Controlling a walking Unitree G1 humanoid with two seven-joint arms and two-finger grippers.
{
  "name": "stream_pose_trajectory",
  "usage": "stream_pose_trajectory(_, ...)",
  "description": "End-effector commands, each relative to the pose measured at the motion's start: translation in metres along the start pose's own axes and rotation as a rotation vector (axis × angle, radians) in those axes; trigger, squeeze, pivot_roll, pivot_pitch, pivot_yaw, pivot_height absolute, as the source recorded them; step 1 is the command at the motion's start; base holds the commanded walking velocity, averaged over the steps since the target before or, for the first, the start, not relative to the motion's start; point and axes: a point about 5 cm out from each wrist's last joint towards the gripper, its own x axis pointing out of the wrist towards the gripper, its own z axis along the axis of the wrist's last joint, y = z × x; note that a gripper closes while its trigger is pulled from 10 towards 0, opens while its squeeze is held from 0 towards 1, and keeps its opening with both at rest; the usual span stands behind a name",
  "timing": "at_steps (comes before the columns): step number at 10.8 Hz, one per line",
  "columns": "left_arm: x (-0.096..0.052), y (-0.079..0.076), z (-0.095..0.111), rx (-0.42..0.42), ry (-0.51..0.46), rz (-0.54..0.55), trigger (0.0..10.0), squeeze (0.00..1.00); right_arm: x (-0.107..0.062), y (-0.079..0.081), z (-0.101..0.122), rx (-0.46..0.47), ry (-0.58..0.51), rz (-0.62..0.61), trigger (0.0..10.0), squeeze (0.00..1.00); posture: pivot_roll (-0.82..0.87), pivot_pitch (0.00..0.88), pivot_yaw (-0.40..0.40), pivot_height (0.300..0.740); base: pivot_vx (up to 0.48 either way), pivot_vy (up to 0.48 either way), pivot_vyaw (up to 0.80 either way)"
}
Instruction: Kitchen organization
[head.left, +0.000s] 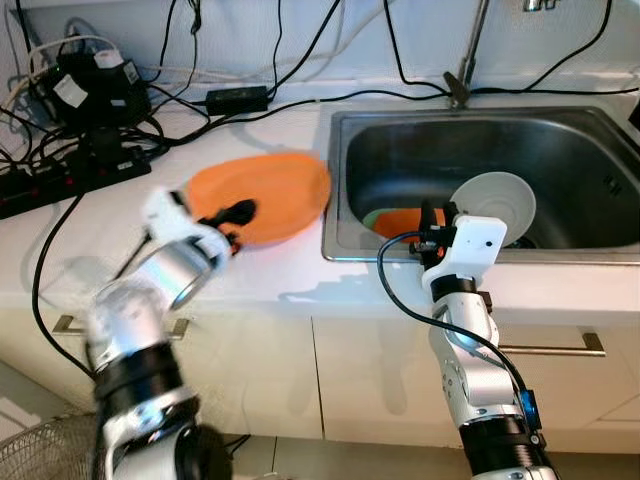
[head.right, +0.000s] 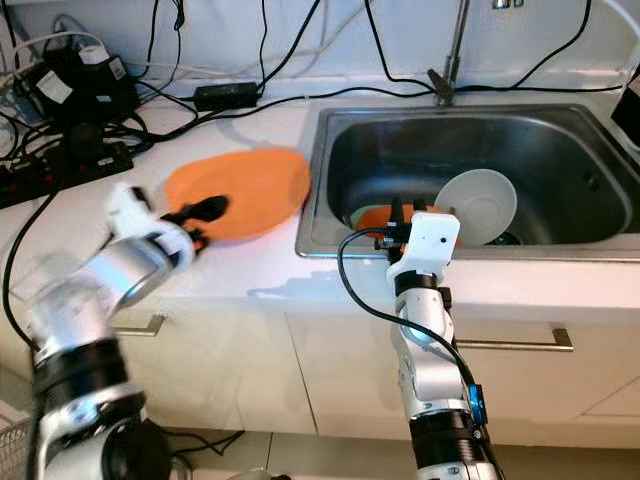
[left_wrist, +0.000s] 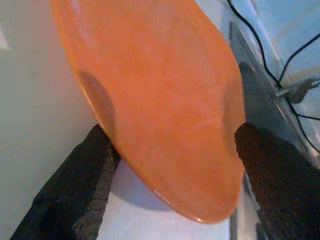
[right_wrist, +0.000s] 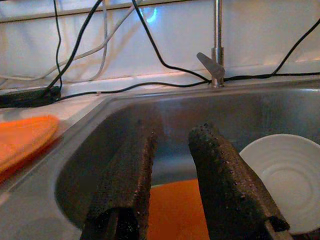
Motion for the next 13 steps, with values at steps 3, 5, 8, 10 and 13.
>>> stream_pose_trajectory(3,0.013,-0.011,-0.004,-0.016,0.003,0.014,10.0,0.00,0.000,0.000,-0.001,-0.012,0.009,0.002,10.0,0.00,0.02,0.000,0.123,0.740,0.000,0.000,0.00)
stream_pose_trajectory(5,0.023,-0.009,-0.006,-0.043,-0.046,0.056,10.0,0.00,0.001,-0.003,0.000,-0.018,0.007,-0.001,10.0,0.00,0.01,0.000,0.116,0.740,0.000,0.000,0.00)
stream_pose_trajectory(8,0.041,-0.010,-0.018,-0.032,-0.094,0.092,10.0,0.00,0.002,-0.002,0.000,-0.023,0.009,0.011,10.0,0.00,0.00,0.000,0.101,0.740,0.000,0.000,0.00)
stream_pose_trajectory(10,0.051,-0.010,-0.032,-0.065,-0.048,0.075,7.0,0.00,0.003,-0.003,0.001,-0.023,0.009,0.012,10.0,0.00,-0.01,0.000,0.102,0.740,0.000,0.000,0.00)
stream_pose_trajectory(13,0.057,-0.009,-0.040,-0.097,-0.029,0.067,0.0,0.00,0.004,-0.004,0.001,-0.027,0.012,0.014,10.0,0.00,-0.01,0.000,0.092,0.740,0.000,0.000,0.00)
